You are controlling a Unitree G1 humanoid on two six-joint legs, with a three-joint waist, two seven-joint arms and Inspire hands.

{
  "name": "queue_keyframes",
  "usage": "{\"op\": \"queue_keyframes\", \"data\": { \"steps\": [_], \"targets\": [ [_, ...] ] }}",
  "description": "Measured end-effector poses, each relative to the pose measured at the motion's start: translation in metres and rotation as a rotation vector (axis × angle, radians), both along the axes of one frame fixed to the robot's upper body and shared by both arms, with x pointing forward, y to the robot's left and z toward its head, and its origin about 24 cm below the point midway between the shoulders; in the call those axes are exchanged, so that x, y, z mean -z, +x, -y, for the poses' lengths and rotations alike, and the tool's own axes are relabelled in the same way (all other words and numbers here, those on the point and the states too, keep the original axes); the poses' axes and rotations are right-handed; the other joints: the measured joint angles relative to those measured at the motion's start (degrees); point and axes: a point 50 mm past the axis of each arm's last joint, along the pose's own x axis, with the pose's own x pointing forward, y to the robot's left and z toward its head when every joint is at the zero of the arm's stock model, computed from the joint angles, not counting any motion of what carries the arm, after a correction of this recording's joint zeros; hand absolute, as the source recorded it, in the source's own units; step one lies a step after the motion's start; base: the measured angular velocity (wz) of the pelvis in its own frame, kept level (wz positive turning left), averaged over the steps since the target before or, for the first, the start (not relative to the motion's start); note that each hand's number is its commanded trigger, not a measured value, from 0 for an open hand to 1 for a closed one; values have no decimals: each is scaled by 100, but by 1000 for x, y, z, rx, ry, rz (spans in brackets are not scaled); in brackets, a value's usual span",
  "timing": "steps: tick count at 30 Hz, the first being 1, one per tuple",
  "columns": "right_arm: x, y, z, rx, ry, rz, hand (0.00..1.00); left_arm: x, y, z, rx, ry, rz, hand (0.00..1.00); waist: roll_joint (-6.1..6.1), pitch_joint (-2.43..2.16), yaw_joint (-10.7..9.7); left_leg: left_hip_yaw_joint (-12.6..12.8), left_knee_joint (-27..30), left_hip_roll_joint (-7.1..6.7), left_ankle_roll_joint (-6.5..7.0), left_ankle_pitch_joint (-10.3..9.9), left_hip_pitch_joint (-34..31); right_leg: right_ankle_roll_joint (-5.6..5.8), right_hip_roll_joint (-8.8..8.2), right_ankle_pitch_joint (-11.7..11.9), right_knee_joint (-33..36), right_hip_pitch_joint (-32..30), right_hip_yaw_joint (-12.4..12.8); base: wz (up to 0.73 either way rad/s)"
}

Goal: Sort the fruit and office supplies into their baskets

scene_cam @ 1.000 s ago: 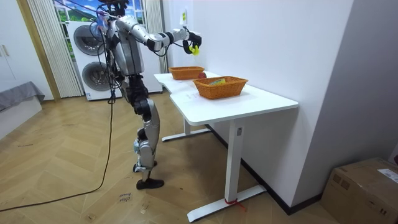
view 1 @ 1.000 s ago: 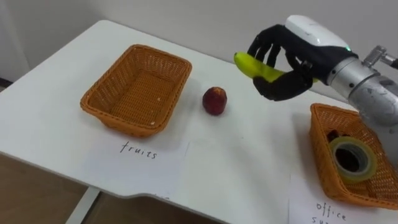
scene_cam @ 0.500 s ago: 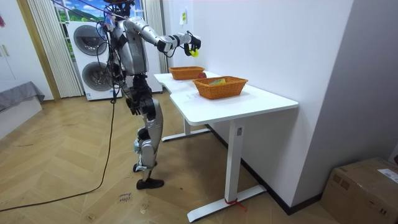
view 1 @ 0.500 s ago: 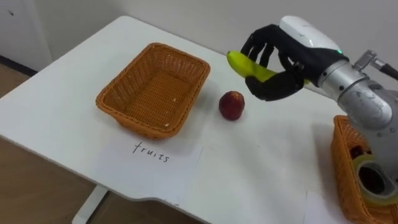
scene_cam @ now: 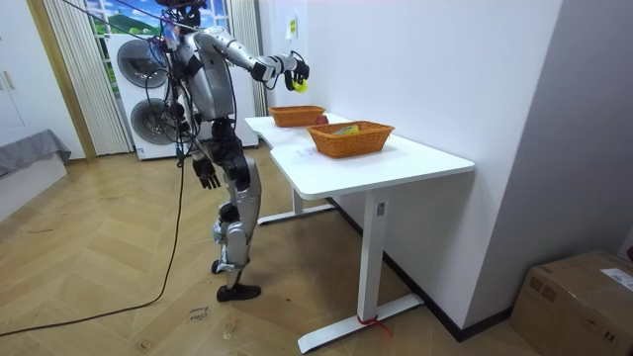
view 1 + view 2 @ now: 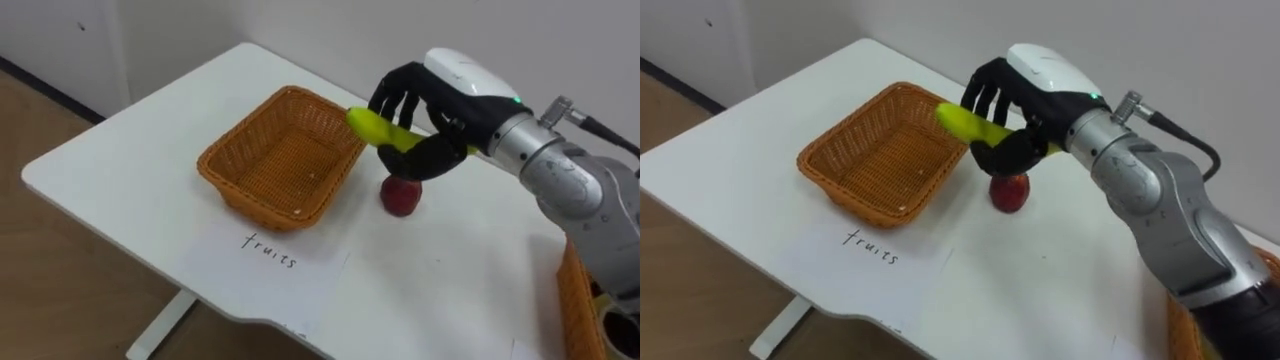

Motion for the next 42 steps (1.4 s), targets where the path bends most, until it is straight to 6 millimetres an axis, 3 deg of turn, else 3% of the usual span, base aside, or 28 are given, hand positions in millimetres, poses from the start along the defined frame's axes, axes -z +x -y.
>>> {"op": "queue_keyframes", "data": {
  "steps": [4, 8, 19, 23, 28, 38, 42],
  "targets": [
    [1, 0, -3, 2, 17, -7, 100, -1, 0, 0, -2, 7, 0, 0, 3, -2, 21, -9, 20, -4, 0, 0, -4, 0, -4, 0, -4, 14, -46, 0],
    [2, 0, -5, -1, 31, -9, 100, -3, 2, 0, 4, 11, 12, 0, 8, -4, 37, -105, 84, -27, 0, 0, -58, 1, -32, -1, 0, 27, -269, 11],
    [13, -1, -18, -23, 58, -54, 100, -6, -1, 1, 8, 16, 19, 0, 21, -15, 268, -151, 87, -67, 25, 9, 19, 19, -69, -12, 1, 131, -307, 3],
    [21, 2, -24, -15, 90, -86, 100, -6, -4, 0, 8, 18, 8, 0, -23, -44, 294, -199, 103, -80, 27, 8, 32, 22, -74, -13, 1, 179, -354, 6],
    [22, 2, -23, -13, 90, -88, 100, -6, -10, -1, 31, 29, -38, 0, -74, -72, 349, -252, 108, -88, 27, 8, 23, 35, -73, -21, 0, 190, -377, 6],
    [37, 8, -10, 78, -38, -109, 100, -6, -17, -2, 4, 4, -90, 0, -107, -67, 464, -470, 225, -177, 53, -8, -61, 92, -130, -62, 0, 226, -599, 12],
    [44, 11, -5, 118, -67, -124, 100, -6, -22, -2, -4, 6, -108, 0, -65, -43, 481, -471, 314, -181, 75, -51, -71, 93, -131, -62, -4, 255, -605, 0]
  ]
}}
